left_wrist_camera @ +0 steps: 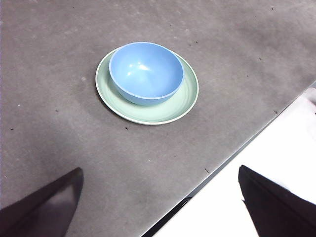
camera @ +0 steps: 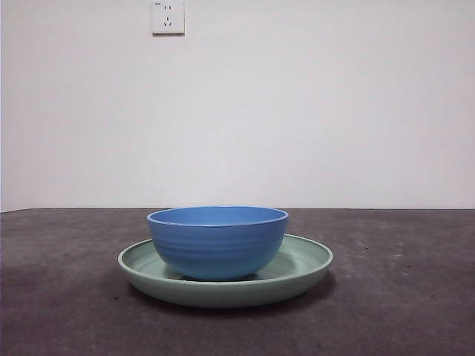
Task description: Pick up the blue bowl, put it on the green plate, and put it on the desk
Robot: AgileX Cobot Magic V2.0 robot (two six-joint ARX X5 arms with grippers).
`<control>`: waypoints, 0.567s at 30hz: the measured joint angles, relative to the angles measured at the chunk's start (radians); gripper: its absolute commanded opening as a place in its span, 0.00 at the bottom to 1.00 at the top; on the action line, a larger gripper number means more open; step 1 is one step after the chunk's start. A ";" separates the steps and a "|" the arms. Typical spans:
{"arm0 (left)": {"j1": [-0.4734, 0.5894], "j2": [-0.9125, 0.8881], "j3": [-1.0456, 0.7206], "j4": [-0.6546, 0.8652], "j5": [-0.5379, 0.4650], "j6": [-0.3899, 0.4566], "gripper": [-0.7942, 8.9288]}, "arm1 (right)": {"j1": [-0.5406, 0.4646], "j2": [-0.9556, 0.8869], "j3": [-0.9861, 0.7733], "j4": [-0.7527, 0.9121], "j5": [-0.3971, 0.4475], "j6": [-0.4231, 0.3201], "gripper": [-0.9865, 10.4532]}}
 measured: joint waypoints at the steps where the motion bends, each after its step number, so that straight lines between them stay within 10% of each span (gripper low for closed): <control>1: 0.000 0.000 0.000 0.000 0.000 0.000 0.58 | 0.000 -0.013 0.000 -0.001 0.000 0.000 0.54; 3: 0.000 0.000 0.000 0.000 0.000 0.000 0.44 | 0.000 -0.029 0.000 -0.008 -0.002 0.000 0.35; 5: 0.000 0.000 0.000 -0.001 0.000 0.002 0.05 | 0.000 -0.037 0.000 -0.028 -0.007 0.000 0.08; 17: 0.000 0.000 0.000 0.000 0.000 -0.001 0.10 | 0.000 -0.040 0.000 -0.045 -0.004 0.000 0.11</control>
